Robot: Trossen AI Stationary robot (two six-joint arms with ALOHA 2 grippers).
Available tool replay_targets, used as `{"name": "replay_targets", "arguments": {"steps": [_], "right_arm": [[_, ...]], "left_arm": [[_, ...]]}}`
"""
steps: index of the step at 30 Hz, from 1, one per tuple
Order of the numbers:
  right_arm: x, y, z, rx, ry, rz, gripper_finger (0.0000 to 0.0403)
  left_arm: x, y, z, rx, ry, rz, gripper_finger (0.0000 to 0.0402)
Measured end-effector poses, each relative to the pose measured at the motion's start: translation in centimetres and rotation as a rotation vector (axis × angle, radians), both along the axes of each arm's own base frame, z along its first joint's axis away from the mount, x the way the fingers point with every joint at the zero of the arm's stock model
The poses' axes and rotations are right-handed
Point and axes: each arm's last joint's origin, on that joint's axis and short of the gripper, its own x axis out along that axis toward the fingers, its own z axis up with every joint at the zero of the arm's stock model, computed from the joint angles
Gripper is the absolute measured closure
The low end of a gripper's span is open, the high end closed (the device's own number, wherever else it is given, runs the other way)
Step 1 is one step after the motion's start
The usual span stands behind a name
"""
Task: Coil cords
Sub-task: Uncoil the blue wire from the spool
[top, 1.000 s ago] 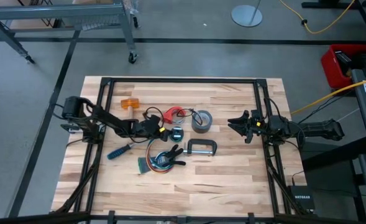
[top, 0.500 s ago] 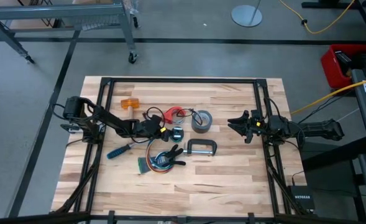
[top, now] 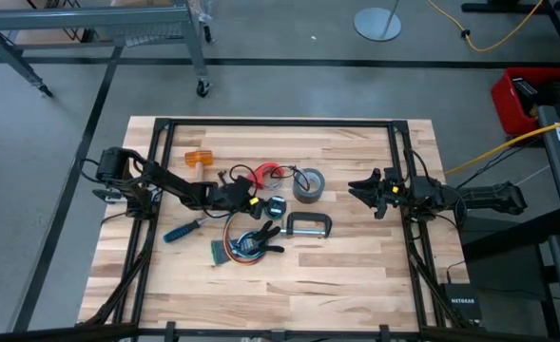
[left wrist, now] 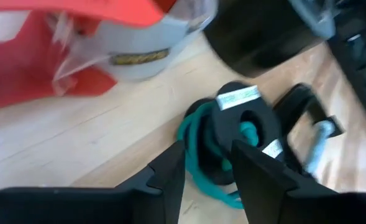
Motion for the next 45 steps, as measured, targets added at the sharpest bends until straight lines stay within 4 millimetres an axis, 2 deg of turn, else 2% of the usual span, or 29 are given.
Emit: {"name": "replay_targets", "arguments": {"steps": [16, 21, 27, 30, 35, 45], "right_arm": [[0.0, 0.0, 0.0, 0.000, 0.000, 0.000, 0.0253], [0.0, 0.0, 0.0, 0.000, -0.001, 0.000, 0.0253], [0.0, 0.0, 0.0, -0.001, 0.004, 0.000, 0.0253], [0.0, 0.0, 0.0, -0.001, 0.004, 0.000, 0.0253], [0.0, 0.0, 0.0, 0.000, 0.004, 0.000, 0.0253], [0.0, 0.1, 0.0, -0.001, 0.003, 0.037, 0.0253]], "left_arm": [[0.4, -0.1, 0.0, -0.047, -0.050, 0.000, 0.0288], [1.8, -0.2, -0.8, -0.067, -0.035, -0.024, 0.0288], [3.5, -0.3, -0.4, -0.023, -0.044, -0.080, 0.0291], [3.8, -0.3, -0.1, 0.002, -0.045, -0.108, 0.0317], [3.9, -0.3, 0.1, 0.024, -0.051, -0.142, 0.0390], [4.1, -0.2, 0.4, 0.085, -0.073, -0.171, 0.0400]]}}
